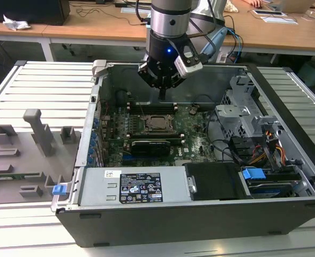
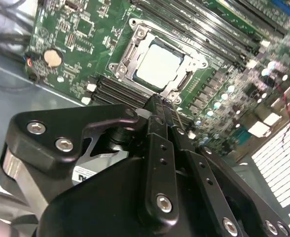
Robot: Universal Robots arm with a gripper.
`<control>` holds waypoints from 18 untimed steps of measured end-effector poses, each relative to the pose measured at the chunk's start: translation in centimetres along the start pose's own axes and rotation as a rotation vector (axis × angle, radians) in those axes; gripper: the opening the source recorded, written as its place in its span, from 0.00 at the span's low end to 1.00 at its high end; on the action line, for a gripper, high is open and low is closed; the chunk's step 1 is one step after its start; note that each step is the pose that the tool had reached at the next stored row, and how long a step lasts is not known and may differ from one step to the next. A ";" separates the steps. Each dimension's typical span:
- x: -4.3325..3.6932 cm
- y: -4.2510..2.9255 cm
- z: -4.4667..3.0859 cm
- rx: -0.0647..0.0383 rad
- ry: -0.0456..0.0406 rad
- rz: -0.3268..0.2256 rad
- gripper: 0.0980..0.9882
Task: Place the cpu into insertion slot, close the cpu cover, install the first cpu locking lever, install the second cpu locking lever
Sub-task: 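Install the first cpu locking lever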
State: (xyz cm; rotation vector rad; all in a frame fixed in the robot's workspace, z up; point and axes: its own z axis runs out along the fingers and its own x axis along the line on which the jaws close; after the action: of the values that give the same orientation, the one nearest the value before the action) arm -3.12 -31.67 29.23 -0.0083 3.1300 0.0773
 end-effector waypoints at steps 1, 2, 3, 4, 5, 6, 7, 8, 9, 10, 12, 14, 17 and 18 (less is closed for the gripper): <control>0.00 0.00 0.00 0.000 0.0010 -0.020 0.01; 0.00 0.00 0.01 -0.001 0.0026 -0.054 0.01; 0.00 0.00 0.02 -0.001 0.0035 -0.072 0.01; 0.00 0.00 0.02 -0.001 0.0049 -0.100 0.01; 0.00 0.00 0.02 -0.001 0.0060 -0.121 0.01; 0.00 0.00 0.03 -0.001 0.0069 -0.140 0.01; 0.00 0.00 0.03 -0.002 0.0084 -0.170 0.01; 0.00 0.00 0.04 -0.002 0.0096 -0.195 0.01; 0.00 0.00 0.04 -0.002 0.0105 -0.213 0.01; 0.00 0.00 0.05 -0.003 0.0127 -0.258 0.01; 0.00 0.00 0.06 -0.003 0.0159 -0.323 0.01; 0.00 0.00 0.07 -0.004 0.0190 -0.385 0.01; 0.00 0.00 0.08 -0.005 0.0232 -0.471 0.01; 0.01 -0.01 0.09 -0.005 0.0256 -0.518 0.01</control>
State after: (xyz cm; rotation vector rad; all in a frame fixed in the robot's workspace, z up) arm -3.13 -31.67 29.14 -0.8142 3.0357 0.0792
